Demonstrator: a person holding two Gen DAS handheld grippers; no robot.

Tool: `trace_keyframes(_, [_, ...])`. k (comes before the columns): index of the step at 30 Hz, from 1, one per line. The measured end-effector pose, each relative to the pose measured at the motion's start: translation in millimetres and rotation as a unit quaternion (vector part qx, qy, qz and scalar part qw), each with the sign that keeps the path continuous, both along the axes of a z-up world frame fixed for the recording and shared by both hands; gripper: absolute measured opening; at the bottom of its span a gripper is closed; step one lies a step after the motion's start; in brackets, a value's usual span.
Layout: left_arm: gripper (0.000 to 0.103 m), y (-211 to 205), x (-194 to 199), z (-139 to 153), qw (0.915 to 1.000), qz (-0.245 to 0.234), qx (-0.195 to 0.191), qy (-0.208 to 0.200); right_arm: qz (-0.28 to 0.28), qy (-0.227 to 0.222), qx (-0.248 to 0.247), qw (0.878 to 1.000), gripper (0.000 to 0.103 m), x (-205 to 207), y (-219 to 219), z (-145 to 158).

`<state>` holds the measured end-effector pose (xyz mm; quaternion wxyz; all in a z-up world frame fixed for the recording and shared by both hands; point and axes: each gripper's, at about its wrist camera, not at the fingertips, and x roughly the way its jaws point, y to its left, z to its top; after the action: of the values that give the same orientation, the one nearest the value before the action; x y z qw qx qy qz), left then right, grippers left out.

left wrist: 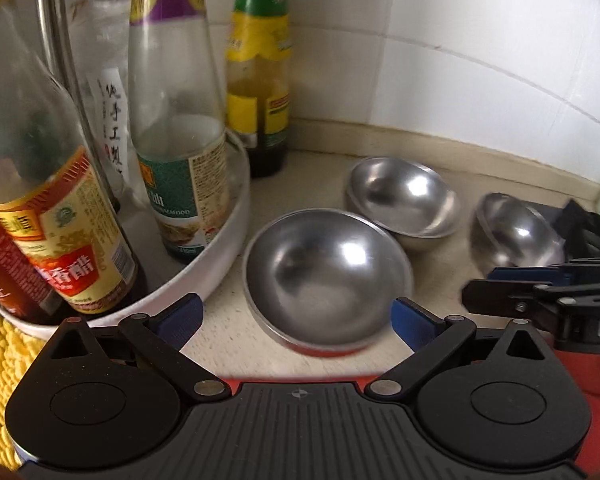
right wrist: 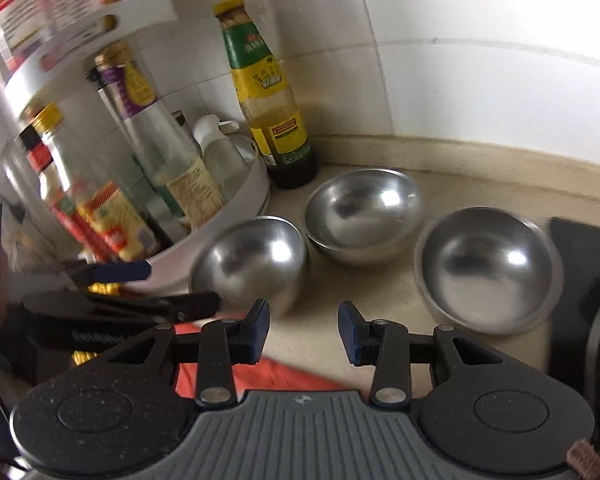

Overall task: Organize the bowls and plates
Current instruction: 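Move both grippers to a steel bowl and close them on its rim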

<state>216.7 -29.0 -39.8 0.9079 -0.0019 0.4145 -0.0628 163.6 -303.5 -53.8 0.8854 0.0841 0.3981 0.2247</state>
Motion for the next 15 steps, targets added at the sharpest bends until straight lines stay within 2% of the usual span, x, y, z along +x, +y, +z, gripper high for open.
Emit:
trace_keyframes(4, [0.086,1.8,21.1,-14.1,0.9996,0.005,-0.006,0.026,-0.006,0.038,0.005,0.999,0.036,35.5,16.7,-18.5])
trace_keyframes(9, [0.081,5.5,34.6,-28.3,0.9987,0.015,-0.009,0.048,-0.012,0.086,0.032,0.996,0.035,60.3,20.6,-40.5])
trace_keyframes(13, [0.074,4.1,39.9,-36.2,0.998,0.006,-0.012,0.062,0.005,0.096,0.036,0.995,0.021,68.0,27.4,-49.8])
trace_keyframes(15, [0.069,0.9,40.6,-38.7,0.9976,-0.005,-0.013,0.068,0.005,0.099,0.035,0.994,0.019,68.7,28.5,-52.5])
